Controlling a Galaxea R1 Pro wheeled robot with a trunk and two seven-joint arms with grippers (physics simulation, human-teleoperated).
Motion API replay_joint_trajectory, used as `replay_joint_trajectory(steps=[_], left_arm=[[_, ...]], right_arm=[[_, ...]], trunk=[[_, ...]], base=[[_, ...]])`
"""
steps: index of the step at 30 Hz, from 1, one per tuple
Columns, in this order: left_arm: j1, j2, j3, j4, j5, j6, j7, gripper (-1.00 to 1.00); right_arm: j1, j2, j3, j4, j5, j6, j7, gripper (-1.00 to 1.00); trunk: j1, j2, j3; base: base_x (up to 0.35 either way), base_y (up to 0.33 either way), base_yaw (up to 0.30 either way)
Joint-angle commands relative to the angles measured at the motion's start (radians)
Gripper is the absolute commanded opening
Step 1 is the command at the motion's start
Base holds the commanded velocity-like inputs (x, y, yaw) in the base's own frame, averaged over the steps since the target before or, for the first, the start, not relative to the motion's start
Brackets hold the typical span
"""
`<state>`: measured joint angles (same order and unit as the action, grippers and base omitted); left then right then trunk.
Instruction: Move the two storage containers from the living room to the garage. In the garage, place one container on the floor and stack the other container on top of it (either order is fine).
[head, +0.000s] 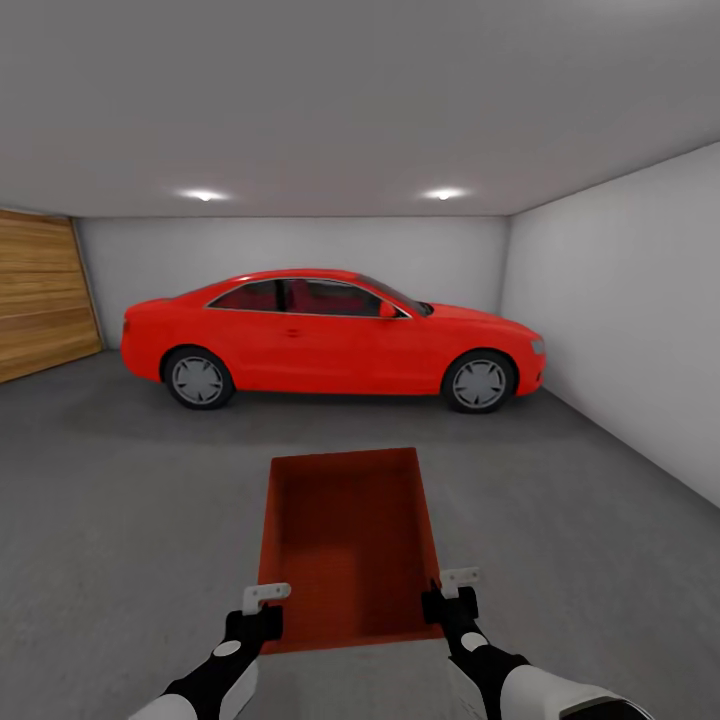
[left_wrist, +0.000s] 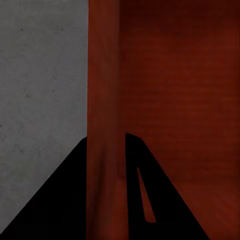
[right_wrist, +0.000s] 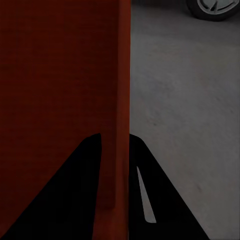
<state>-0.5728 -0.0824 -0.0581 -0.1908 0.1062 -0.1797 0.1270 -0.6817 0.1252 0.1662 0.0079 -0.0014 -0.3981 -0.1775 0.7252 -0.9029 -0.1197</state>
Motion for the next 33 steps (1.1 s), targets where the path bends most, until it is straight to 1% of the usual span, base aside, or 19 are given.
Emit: replay_joint_trajectory(steps=[1,33], left_arm=[[-0.001,0.006,-0.021,-0.003,0.001,-0.035,0.008,-1.00],[-0.001,0.006,-0.021,-0.003,0.001,-0.035,0.008,-1.00]], right_arm=[[-0.001,0.001,-0.040,0.003,0.013,0.002,-0.004,-1.00],[-0.001,0.001,-0.040,0.003,0.012,0.002,-0.004,-1.00]], trunk=[[0.001,-0.001,-0.002],[0.001,-0.001,-0.002]], base=[[0.322,0.000,0.000],[0.322,0.000,0.000]])
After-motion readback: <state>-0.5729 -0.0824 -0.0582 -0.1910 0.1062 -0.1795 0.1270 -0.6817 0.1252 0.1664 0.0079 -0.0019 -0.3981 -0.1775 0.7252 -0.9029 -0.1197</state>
